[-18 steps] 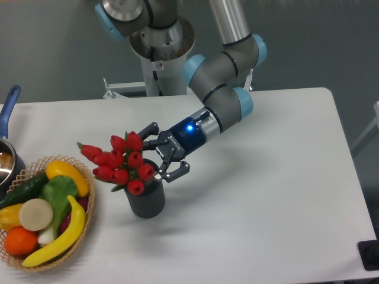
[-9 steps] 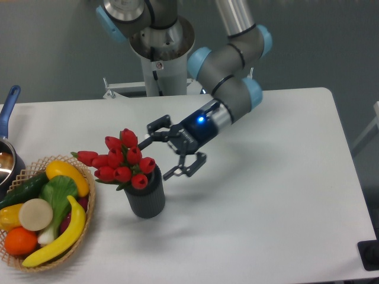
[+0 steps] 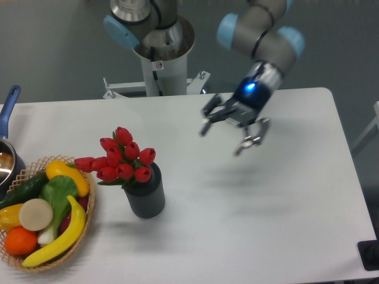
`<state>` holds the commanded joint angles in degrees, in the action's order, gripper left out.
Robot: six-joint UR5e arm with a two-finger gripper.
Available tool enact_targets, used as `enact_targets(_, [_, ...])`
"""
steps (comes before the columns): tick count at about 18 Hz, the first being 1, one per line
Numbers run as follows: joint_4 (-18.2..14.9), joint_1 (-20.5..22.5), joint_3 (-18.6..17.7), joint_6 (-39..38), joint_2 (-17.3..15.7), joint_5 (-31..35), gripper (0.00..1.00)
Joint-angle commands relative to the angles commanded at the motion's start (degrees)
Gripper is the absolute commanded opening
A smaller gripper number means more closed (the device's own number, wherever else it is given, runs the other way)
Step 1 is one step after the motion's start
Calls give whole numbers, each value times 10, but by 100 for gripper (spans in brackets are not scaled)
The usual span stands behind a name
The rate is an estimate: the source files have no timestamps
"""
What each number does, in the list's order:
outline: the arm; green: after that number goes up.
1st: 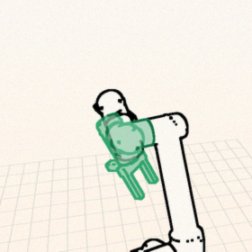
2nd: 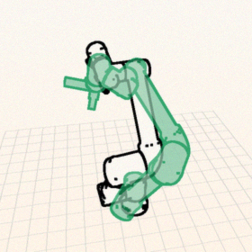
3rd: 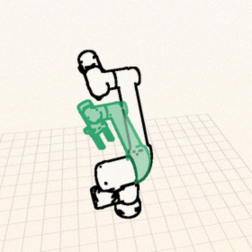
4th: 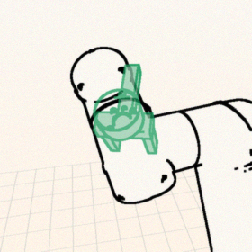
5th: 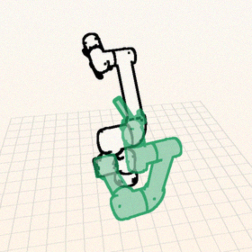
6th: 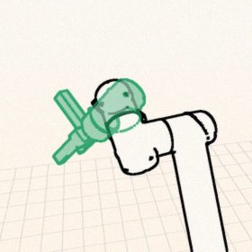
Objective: Insert the flowers into the vase
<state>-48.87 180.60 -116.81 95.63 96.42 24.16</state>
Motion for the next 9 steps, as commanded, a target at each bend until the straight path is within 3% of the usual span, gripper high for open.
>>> enact_targets(4, [-1,45,50,-4,-5,44,100])
enact_targets(7, [-4,62,99,2,-8,139,100])
enact_targets(9, [-6,64,112,4,-26,215,100])
